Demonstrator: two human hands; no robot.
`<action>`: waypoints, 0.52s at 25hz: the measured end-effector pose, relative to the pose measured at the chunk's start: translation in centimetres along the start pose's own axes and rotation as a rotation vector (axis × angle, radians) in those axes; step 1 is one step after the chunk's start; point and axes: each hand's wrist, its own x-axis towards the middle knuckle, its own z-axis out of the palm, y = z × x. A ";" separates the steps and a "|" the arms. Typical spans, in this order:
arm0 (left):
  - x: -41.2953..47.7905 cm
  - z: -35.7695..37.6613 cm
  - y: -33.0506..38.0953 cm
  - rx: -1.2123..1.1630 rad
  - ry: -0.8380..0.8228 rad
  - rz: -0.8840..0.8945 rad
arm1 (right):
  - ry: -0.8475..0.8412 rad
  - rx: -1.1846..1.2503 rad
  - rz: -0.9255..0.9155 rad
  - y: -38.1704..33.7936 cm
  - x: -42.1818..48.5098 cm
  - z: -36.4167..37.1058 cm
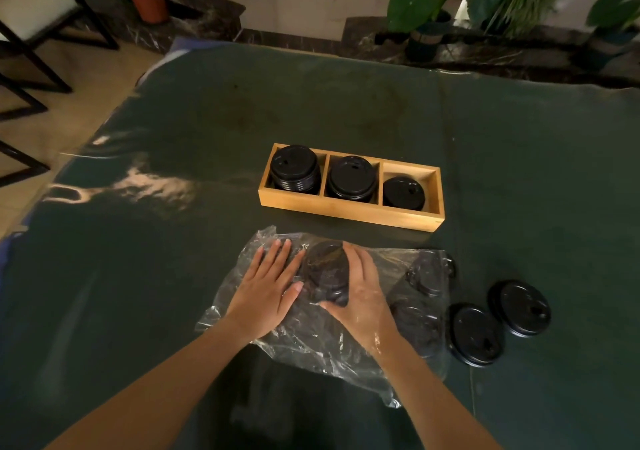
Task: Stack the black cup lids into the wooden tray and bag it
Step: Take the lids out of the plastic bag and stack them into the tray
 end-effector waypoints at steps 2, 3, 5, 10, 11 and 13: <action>-0.2 0.2 0.0 0.016 0.009 -0.004 | -0.022 0.027 -0.006 0.2 -0.1 -0.1; -0.2 0.1 0.0 0.027 0.018 -0.007 | -0.039 0.050 -0.001 0.3 -0.2 -0.5; -0.1 0.0 0.1 0.050 0.041 -0.001 | -0.067 0.117 0.022 0.7 -0.8 -2.0; 0.0 0.0 0.2 0.075 0.055 -0.004 | -0.109 0.162 0.103 2.4 -4.8 -9.6; 0.0 0.0 0.2 0.079 0.049 -0.002 | -0.088 0.173 0.108 2.5 -5.6 -11.5; 0.0 -0.1 0.3 0.081 0.046 0.005 | 0.007 0.224 0.128 3.1 -6.5 -15.3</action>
